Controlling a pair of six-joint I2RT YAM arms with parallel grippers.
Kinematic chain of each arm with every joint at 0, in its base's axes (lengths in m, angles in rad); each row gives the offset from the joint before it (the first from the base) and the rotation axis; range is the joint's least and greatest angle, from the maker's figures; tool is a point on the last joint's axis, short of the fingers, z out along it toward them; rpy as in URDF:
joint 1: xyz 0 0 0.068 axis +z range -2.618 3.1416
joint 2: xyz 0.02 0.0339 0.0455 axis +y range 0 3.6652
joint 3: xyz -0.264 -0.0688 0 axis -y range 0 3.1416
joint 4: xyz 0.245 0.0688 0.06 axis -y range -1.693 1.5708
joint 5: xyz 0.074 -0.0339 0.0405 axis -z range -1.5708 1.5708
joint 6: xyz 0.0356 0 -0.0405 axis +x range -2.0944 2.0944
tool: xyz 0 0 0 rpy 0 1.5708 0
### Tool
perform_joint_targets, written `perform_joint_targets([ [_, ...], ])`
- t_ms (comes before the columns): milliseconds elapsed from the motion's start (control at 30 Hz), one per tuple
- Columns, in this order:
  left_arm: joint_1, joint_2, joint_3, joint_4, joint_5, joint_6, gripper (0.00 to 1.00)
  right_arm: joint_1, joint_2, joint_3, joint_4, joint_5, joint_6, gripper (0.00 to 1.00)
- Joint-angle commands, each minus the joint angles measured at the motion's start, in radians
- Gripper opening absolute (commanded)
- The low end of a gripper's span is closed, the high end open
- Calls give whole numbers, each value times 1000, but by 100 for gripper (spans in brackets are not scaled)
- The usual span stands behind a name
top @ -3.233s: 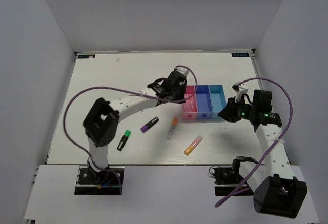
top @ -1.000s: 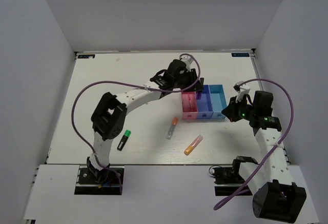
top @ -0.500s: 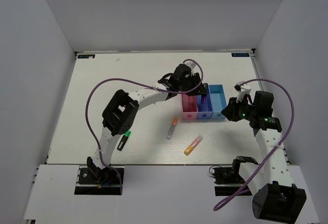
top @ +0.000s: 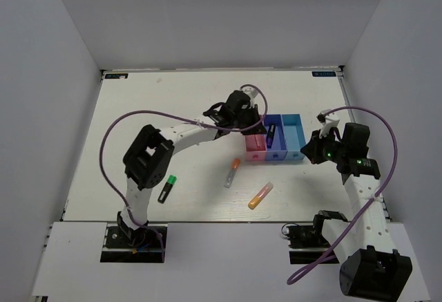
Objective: Sort the stationery into containers
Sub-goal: Pick up the pen from the center of the board.
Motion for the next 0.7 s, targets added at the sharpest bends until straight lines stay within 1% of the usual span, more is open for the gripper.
perform_joint_targets([
  [0, -4, -257, -146, -94, -117, 125, 0, -5, -18, 21, 20, -2, 9, 0],
  [33, -10, -388, -265, -217, -208, 172, 6, -6, -15, 20, 20, -10, 9, 47],
  [67, -11, -434, -308, -256, -250, 220, 27, -5, -10, 18, 17, -17, 13, 71],
  [100, -13, -473, -348, -290, -264, 244, 33, -3, -7, 18, 14, -49, 10, 85],
  [133, -14, -559, -423, -362, -383, 261, 37, -3, 1, 21, 6, -63, 6, 90],
  [167, -8, -631, -485, -440, -418, 309, 42, -3, 13, 29, 1, -77, -5, 90],
  [200, -2, -693, -507, -538, -450, 318, 48, -5, 19, 32, -21, -118, -19, 83],
  [233, 2, -716, -546, -583, -535, 327, 50, -3, 24, 35, -25, -131, -30, 67],
  [267, 22, -774, -583, -646, -556, 349, 54, -2, 28, 40, -29, -147, -31, 23],
  [300, 35, -790, -615, -722, -570, 355, 56, -5, 41, 40, -35, -157, -34, 8],
  [333, 50, -801, -629, -750, -580, 358, 56, 0, 44, 43, -37, -157, -36, 0],
  [367, 80, -828, -683, -788, -585, 387, 58, -2, 45, 43, -35, -157, -37, 0],
  [467, 120, -842, -737, -809, -561, 406, 65, -3, 50, 38, -34, -146, -36, 0],
  [500, 131, -833, -769, -812, -545, 407, 65, -2, 48, 40, -32, -145, -34, 0],
  [533, 136, -822, -780, -815, -542, 406, 68, -3, 51, 40, -31, -143, -34, 0],
  [667, 153, -773, -829, -787, -545, 397, 69, -5, 53, 35, -28, -143, -33, 0],
])
